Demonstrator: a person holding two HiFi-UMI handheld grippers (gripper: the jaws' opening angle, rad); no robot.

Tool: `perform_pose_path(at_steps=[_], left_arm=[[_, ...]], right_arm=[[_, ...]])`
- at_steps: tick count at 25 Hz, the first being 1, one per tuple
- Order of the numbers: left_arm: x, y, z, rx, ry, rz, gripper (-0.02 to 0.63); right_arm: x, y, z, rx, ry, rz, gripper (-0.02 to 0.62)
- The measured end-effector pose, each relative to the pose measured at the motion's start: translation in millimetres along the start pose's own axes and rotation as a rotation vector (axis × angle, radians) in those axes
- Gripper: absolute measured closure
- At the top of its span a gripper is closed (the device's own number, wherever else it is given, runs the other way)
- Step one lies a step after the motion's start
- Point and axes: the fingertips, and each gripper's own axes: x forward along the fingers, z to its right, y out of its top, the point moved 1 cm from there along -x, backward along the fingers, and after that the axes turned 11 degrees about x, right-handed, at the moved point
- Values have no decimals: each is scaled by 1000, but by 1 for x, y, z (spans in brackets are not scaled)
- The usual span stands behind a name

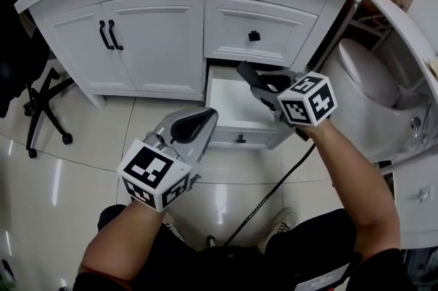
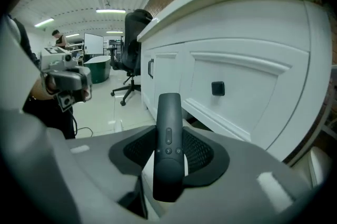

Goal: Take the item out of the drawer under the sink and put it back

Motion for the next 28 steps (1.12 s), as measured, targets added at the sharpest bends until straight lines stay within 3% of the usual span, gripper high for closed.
perform_pose_path(at_steps=[13,28], left_arm=[[5,-2,7,11,-4,-5,600],[8,5,18,28,-21,17,600]], right_arm=[[-103,-15,-67,158,31,174,430],[-142,-40,-81,223,6,265,430]])
